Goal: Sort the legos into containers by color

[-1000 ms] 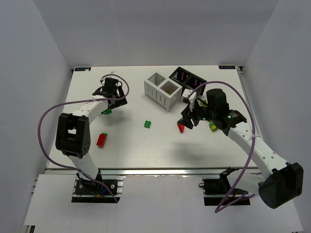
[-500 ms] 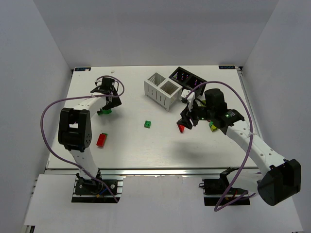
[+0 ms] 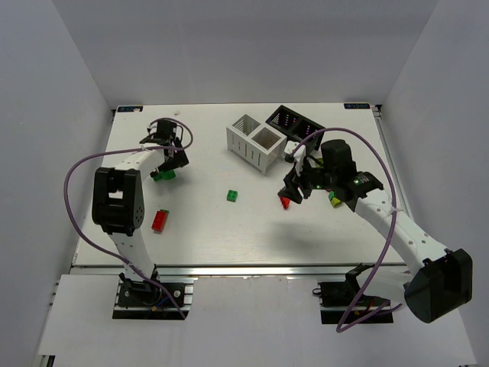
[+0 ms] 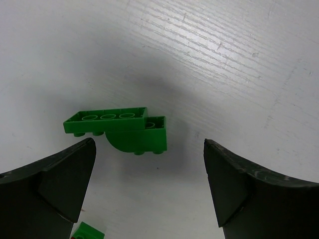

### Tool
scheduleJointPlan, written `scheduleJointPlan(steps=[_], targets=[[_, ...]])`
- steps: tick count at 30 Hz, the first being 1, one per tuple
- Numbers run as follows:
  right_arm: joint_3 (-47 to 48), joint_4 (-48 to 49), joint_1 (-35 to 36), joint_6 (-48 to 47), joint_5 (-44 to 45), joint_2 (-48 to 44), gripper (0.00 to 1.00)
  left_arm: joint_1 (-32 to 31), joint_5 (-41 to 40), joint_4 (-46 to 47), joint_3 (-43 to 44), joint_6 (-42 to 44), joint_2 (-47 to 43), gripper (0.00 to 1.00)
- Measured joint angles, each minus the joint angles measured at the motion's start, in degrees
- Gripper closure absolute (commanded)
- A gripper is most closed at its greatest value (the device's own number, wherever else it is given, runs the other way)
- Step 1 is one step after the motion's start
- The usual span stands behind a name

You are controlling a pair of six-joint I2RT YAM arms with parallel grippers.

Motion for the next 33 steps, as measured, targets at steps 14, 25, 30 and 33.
scheduleJointPlan(steps=[14, 25, 30, 33], targets=[[0.0, -0.02, 0.0, -0.09, 0.09, 0.7, 0.42, 2.93, 3.54, -0.07, 0.39, -0.04, 3.58, 0.09], [0.0, -0.02, 0.0, -0.11, 0.09, 1.4, 0.42, 3.08, 5.79, 0.2, 0.39, -0.15, 3.76, 0.28], [0.0, -0.02, 0.0, -0.13, 0.09, 1.4, 0.42, 3.08, 6.6, 0.22, 0.39, -0.15, 3.76, 0.33], [0.0, -0.02, 0.0, -0.13, 0.07, 1.4, 0.42, 3.08, 7.5, 0.22, 0.39, 0.0, 3.76, 0.34]])
